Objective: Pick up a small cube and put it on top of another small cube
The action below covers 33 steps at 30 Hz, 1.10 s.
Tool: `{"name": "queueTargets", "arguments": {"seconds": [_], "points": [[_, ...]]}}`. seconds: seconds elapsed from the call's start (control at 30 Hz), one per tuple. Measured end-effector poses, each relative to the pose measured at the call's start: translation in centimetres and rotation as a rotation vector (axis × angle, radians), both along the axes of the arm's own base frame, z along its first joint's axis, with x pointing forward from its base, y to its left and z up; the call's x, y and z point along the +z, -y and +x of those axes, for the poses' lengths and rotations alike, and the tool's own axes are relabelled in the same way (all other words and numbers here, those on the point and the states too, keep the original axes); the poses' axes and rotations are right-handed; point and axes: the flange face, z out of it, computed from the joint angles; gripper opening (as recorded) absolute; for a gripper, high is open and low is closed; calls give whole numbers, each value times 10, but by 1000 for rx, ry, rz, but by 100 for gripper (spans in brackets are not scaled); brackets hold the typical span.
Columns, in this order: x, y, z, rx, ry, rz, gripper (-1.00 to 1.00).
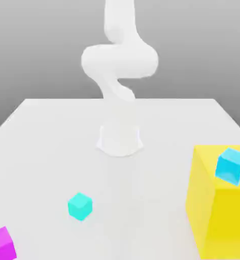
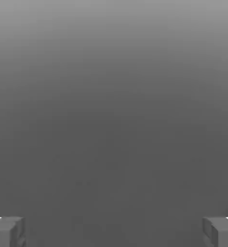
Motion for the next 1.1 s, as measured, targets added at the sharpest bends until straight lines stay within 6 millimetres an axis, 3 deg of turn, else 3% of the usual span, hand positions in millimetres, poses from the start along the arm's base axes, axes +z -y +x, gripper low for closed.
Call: {"name": "queueTargets", "arguments": {"seconds": [0.27, 0.53, 0.8, 1.1], "points": [[-108, 61, 86, 160, -187, -45, 0], [-234, 123, 133, 300, -353, -95, 0], [-364, 188, 138, 432, -517, -163, 0], [-495, 253, 105, 577, -696, -252, 0]]}}
